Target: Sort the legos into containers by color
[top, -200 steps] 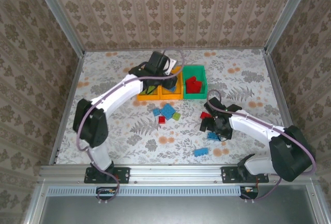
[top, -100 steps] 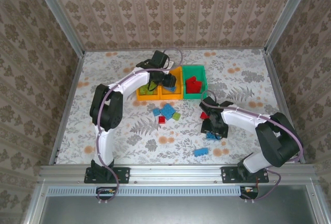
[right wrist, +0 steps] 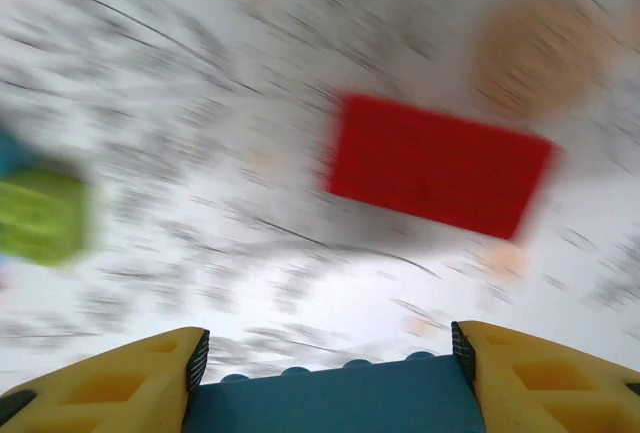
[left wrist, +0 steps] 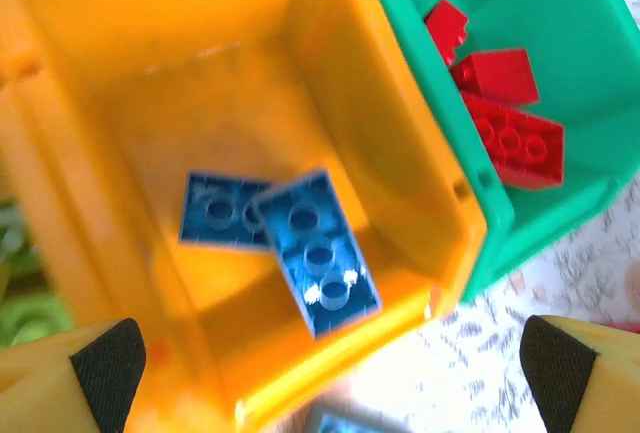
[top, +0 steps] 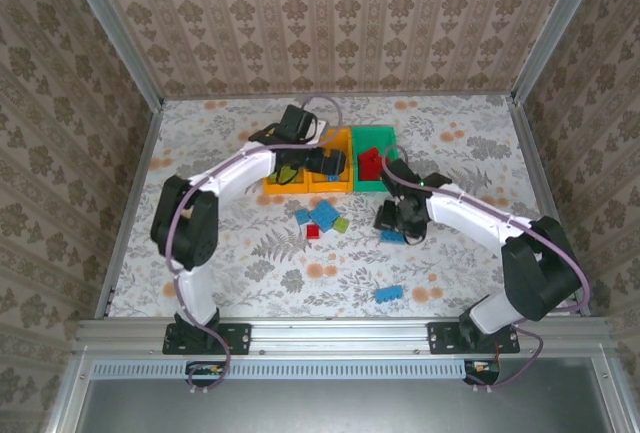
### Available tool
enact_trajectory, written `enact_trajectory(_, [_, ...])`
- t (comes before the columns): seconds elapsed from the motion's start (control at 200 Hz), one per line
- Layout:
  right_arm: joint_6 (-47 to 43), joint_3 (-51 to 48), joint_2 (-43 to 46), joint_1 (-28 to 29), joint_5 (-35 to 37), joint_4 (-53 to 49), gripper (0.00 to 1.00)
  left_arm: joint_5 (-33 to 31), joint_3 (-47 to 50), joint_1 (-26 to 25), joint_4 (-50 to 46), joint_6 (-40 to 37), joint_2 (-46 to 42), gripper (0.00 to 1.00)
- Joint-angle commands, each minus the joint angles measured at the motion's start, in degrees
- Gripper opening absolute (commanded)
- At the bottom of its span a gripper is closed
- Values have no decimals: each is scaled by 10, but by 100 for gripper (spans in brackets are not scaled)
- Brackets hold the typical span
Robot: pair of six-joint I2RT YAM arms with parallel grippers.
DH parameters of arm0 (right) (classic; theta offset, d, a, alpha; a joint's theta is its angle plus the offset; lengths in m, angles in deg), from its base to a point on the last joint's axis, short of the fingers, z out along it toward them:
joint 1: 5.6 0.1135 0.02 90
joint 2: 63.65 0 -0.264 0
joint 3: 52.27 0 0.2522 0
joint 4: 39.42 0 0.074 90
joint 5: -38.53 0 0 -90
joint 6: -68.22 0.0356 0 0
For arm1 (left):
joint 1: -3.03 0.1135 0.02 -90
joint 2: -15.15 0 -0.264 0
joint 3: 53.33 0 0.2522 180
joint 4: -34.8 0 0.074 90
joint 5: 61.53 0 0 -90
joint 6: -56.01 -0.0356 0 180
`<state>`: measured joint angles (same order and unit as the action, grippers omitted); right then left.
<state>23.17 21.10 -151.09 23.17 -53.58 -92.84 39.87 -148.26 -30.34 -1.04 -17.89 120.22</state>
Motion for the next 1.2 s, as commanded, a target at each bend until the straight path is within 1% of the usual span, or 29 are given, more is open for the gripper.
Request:
enact_trajectory(0.0, [-13,82,-53,-18,-84,80,54,-18,72,1,68,10,-89,100])
enact_trajectory(0.14, [-18,232,-161,-31,-136,85,56,-21,169,-1,88,-7,-156,100])
enact_trajectory(0.275, [7,361,-266,-44,-161,82,56,-24,229,-6,76,-16,-180,100])
enact_trajectory(0.37, [41,415,-321,-54,-173,85,55,-25,265,-11,71,-10,-193,100])
enact_trajectory(0.395, [49,423,-331,-56,-175,105,56,-26,273,-13,71,-7,-195,100])
enact_trajectory(0.455, [63,447,-355,-59,-181,116,56,-26,287,-18,70,-3,-199,100])
enact_trajectory(0.555, [79,487,-391,-63,-177,112,62,-30,300,-32,70,-4,-202,100])
enact_trajectory(0.635, [82,509,-409,-64,-172,108,66,-35,302,-46,70,-10,-200,100])
enact_trajectory(0.73, [83,521,-420,-64,-165,104,77,-46,298,-61,68,-16,-198,100])
enact_trajectory(0.885, [77,522,-420,-65,-164,105,85,-48,284,-89,62,-36,-193,100])
enact_trajectory(0.965, [72,522,-418,-65,-167,105,87,-46,270,-113,53,-52,-190,100])
enact_trajectory(1.035, [66,521,-413,-65,-170,106,88,-37,254,-144,45,-63,-186,100])
enact_trajectory(1.14, [55,514,-398,-65,-181,115,89,-5,231,-198,42,-90,-175,99])
enact_trajectory(1.195, [44,506,-384,-65,-184,118,89,29,227,-224,49,-116,-169,99])
